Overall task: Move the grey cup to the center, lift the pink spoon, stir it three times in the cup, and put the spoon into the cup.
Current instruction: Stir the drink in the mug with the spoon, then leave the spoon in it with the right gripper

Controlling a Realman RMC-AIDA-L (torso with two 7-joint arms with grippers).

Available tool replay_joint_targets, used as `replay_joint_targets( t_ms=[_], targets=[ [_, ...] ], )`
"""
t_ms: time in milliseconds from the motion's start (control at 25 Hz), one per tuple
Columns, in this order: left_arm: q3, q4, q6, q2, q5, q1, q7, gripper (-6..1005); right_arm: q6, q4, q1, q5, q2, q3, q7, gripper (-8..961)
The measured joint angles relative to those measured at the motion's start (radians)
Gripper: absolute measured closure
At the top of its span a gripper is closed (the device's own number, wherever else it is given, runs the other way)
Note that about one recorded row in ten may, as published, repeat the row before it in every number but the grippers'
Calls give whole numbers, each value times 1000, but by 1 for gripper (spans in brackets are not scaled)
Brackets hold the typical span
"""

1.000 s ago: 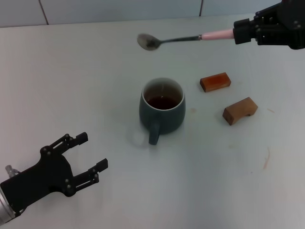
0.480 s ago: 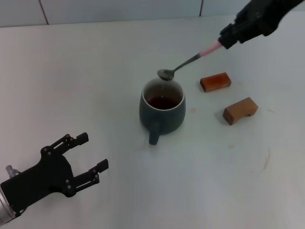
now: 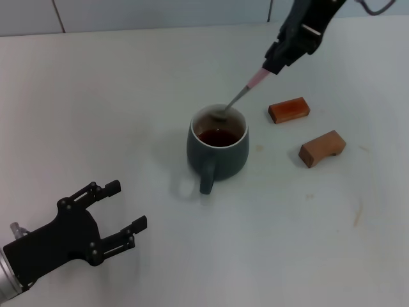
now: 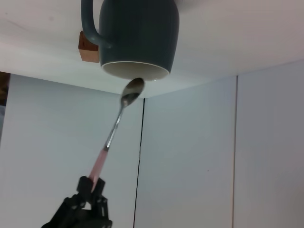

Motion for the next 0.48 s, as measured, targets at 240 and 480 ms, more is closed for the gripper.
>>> replay_joint_targets(
  t_ms=[240,480],
  targets=[
    [2,-1,-2,-1,4,-3,0,178,71,93,32,-13,7,-61,0,836],
    [2,0,-2,-1,5,-3,0,178,158,205,57,-19,18,-132,-6,836]
  ],
)
